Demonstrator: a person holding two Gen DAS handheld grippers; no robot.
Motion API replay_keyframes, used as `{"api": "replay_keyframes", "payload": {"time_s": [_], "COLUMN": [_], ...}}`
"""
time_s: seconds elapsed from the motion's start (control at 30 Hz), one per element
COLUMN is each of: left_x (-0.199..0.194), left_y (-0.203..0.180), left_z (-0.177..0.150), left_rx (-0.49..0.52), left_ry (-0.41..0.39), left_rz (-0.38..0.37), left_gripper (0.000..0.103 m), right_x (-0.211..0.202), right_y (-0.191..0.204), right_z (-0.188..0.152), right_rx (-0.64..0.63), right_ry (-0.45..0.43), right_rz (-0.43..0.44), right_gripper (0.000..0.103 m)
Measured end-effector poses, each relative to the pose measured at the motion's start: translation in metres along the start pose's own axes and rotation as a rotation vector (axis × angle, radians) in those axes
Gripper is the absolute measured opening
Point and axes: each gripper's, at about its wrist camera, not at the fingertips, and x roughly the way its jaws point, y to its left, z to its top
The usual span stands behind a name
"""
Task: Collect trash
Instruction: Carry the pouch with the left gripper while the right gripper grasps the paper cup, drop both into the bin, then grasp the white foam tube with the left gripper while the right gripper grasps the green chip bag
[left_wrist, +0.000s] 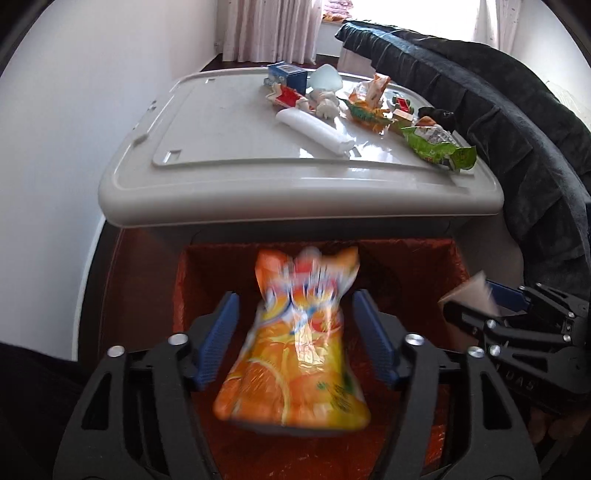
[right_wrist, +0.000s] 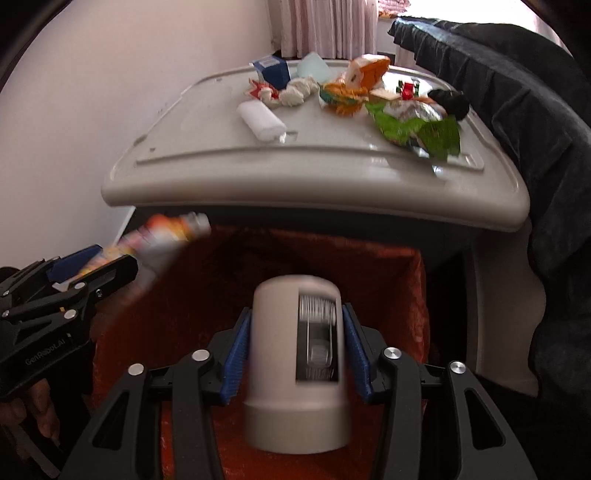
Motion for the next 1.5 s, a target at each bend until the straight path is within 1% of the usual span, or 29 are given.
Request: {"api": "replay_keyframes", "payload": {"time_s": [0.03, 0.07, 0.13, 0.17, 0.27, 0.43, 0.57, 0.67, 0.73, 0.8, 0.83, 0.9, 0.97, 1.03, 1.13, 1.3, 1.4, 1.47, 1.5], "left_x": [-0.001, -0.002, -0.006, -0.007, -0.013, -0.021, -0.021, -0.011, 0.003, 0.023, 0.034, 0.057, 0.08, 0.099, 0.123, 0.148, 0.162, 0.165, 0.165], "left_y": [-0.001, -0.001, -0.001, 0.0, 0.005, 0.004, -0.002, -0.01, -0.015, -0.022, -0.025, -0.033, -0.042, -0.047, -0.05, -0.049, -0.043, -0.04, -0.039], "left_z": [-0.001, -0.001, -0.002, -0.001, 0.003, 0.024, 0.051, 0.076, 0.093, 0.113, 0.121, 0.137, 0.15, 0.16, 0.168, 0.176, 0.177, 0.177, 0.176], "left_rx": [-0.003, -0.003, 0.001, 0.001, -0.024, -0.03, -0.025, -0.037, -0.053, -0.083, -0.098, -0.117, -0.127, -0.141, -0.157, -0.159, -0.174, -0.176, -0.165], "left_ry": [0.0, -0.003, -0.016, -0.026, -0.067, -0.148, -0.206, -0.226, -0.226, -0.205, -0.193, -0.175, -0.165, -0.146, -0.123, -0.106, -0.073, -0.082, -0.097], "left_rz": [0.016, 0.032, 0.052, 0.057, 0.047, 0.049, 0.058, 0.056, 0.051, 0.029, 0.032, 0.058, 0.108, 0.123, 0.132, 0.177, 0.205, 0.22, 0.236], "left_gripper": [0.077, 0.081, 0.083, 0.085, 0.086, 0.086, 0.086, 0.086, 0.086, 0.086, 0.086, 0.086, 0.086, 0.086, 0.086, 0.086, 0.086, 0.085, 0.081], "right_x": [-0.001, -0.003, -0.01, -0.015, -0.032, -0.059, -0.076, -0.087, -0.093, -0.098, -0.099, -0.099, -0.097, -0.093, -0.085, -0.075, -0.073, -0.071, -0.07], "right_y": [-0.003, -0.005, -0.011, -0.016, -0.028, -0.032, -0.033, -0.036, -0.042, -0.046, -0.047, -0.048, -0.047, -0.045, -0.043, -0.052, -0.057, -0.057, -0.058], "right_z": [-0.002, -0.002, -0.002, 0.0, 0.004, 0.013, 0.031, 0.049, 0.061, 0.073, 0.078, 0.084, 0.084, 0.082, 0.081, 0.082, 0.083, 0.083, 0.083], "right_rx": [0.011, 0.019, 0.042, 0.062, 0.107, 0.106, 0.082, 0.08, 0.097, 0.111, 0.117, 0.118, 0.11, 0.084, 0.034, 0.04, 0.056, 0.058, 0.057], "right_ry": [-0.01, -0.025, -0.061, -0.088, -0.179, -0.318, -0.4, -0.458, -0.492, -0.52, -0.536, -0.55, -0.557, -0.567, -0.569, -0.546, -0.539, -0.534, -0.534], "right_rz": [-0.017, -0.029, -0.044, -0.049, -0.048, -0.084, -0.116, -0.141, -0.146, -0.148, -0.153, -0.159, -0.162, -0.182, -0.236, -0.235, -0.227, -0.224, -0.225], "right_gripper": [0.079, 0.08, 0.081, 0.082, 0.087, 0.089, 0.094, 0.094, 0.095, 0.095, 0.095, 0.095, 0.095, 0.095, 0.096, 0.096, 0.096, 0.096, 0.096]}}
